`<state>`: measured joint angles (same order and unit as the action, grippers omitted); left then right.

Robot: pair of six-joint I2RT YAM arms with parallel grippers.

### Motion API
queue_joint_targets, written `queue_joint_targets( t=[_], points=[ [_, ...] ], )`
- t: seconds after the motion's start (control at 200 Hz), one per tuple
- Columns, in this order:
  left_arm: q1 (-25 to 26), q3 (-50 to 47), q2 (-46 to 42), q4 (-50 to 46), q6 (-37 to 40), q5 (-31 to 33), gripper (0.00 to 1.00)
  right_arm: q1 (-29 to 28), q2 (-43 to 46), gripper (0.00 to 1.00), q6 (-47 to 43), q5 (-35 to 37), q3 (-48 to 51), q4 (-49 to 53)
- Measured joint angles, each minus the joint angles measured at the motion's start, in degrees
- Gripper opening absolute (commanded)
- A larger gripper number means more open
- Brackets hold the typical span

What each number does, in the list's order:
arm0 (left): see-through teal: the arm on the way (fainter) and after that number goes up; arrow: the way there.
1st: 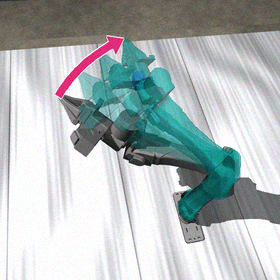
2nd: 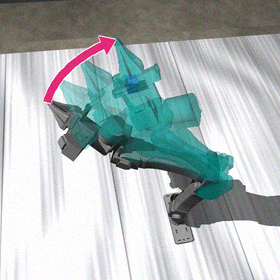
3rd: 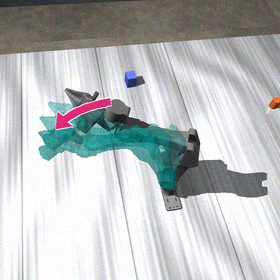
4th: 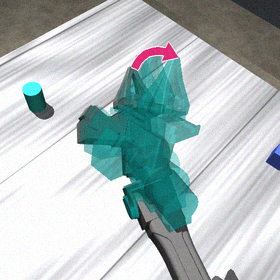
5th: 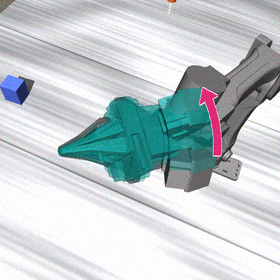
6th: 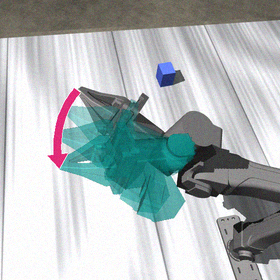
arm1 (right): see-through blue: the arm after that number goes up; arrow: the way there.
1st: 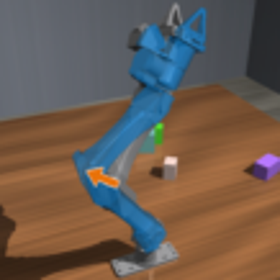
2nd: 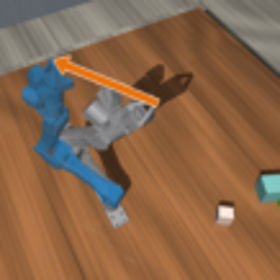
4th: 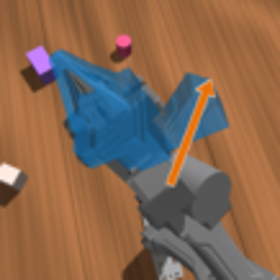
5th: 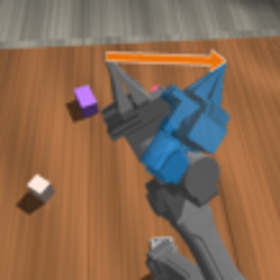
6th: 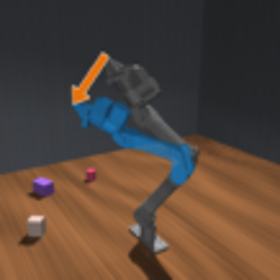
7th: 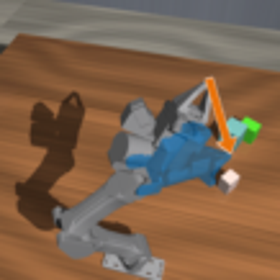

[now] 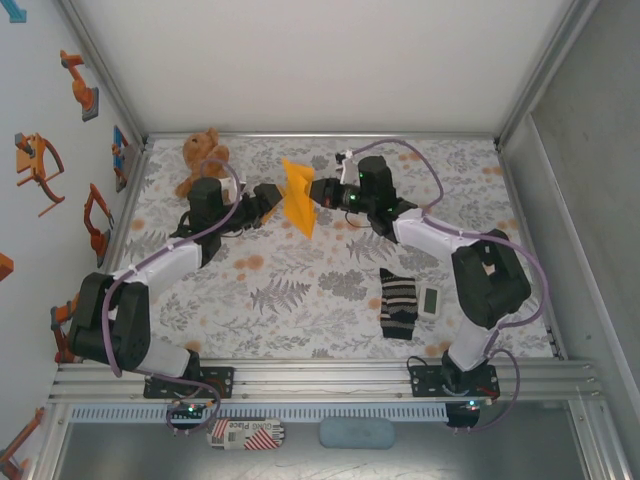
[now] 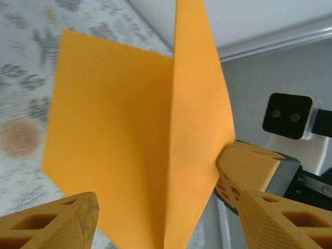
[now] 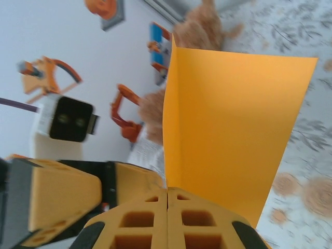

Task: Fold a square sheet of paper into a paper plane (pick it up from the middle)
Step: Turn over the paper at the center of the table.

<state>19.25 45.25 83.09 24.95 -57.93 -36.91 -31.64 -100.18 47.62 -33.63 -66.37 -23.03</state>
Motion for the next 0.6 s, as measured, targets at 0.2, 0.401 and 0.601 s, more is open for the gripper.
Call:
queue_joint_targets(
  t=[0.2,0.401,0.601],
  points=[
    [1.0,0.6,3.5,11.6,-5.7,-4.0,0.53,0.2,0.5,0.0,6.8,-2.8,0.0,-6.1],
    [1.7,0.8,5.6,17.3,-8.1,-5.6,0.5,0.8,0.5,0.0,11.5,-4.3,0.0,-10.3],
    [3.0,1.0,5.6,17.5,-8.0,-6.7,0.47,1.2,0.5,0.0,15.1,-4.8,0.1,-13.6]
  ],
)
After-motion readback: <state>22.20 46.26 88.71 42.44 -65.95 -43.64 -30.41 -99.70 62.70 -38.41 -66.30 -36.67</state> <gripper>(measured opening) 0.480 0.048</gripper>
